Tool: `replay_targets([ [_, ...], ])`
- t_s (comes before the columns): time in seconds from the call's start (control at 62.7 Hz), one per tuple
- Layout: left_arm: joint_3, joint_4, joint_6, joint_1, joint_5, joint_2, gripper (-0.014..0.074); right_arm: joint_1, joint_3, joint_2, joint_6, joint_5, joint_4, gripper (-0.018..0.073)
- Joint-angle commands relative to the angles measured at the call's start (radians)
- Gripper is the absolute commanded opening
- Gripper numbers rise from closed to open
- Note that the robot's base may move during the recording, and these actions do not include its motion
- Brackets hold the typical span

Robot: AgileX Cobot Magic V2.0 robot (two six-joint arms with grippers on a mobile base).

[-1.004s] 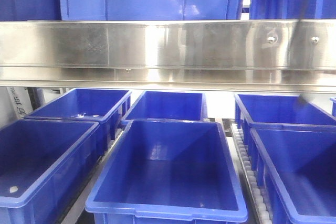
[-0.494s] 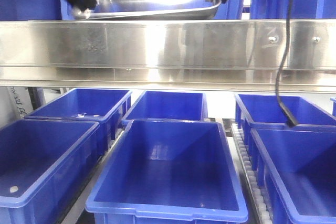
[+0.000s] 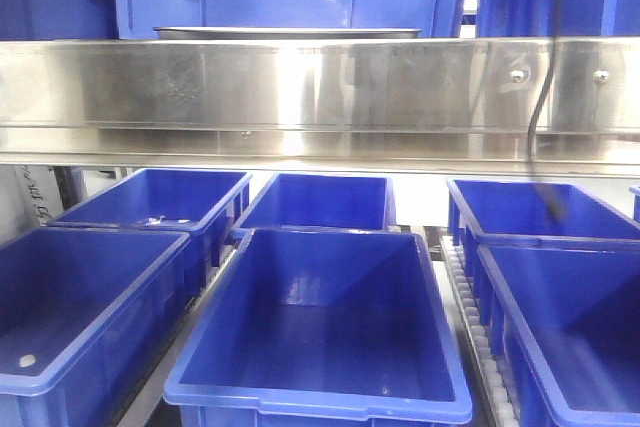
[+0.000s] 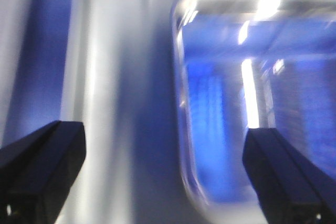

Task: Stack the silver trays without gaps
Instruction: 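Withdraw both grippers down away from the stacked trays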

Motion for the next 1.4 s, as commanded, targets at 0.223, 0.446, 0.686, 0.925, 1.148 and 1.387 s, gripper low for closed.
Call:
replay_targets([
  [0.223, 0.129, 0.005, 0.021, -0.030, -0.061, -0.374, 0.0087, 0.070, 0.062, -0.309, -0.065, 0.005, -0.050, 0.0048],
  [0.446, 0.514, -0.004, 0.021, -0.067, -0.255, -0.681, -0.0048, 0.113, 0.473, -0.621, -0.066, -0.174, -0.105, 0.0051],
  [0.686, 0.916, 0.014, 0.028, -0.147, -0.481, -0.967, -0.0048, 0.113, 0.988, -1.015, -0.125, -0.494, -0.122, 0.0051],
  [0.925, 1.229, 0.014, 0.028, -0.168, -0.730, -1.227, -0.0048, 0.113, 1.386, -1.380, -0.144, -0.724, -0.179, 0.0050],
  [1.148, 1.318, 0.017, 0.028, -0.168, -0.825, -1.305, -0.0048, 0.113, 1.502, -1.514, -0.144, -0.800, -0.237, 0.0050],
  [1.387, 1.318, 0.017, 0.028, -0.168, -0.821, -1.301, -0.0048, 0.113, 1.502, -1.514, -0.144, -0.789, -0.238, 0.0050],
])
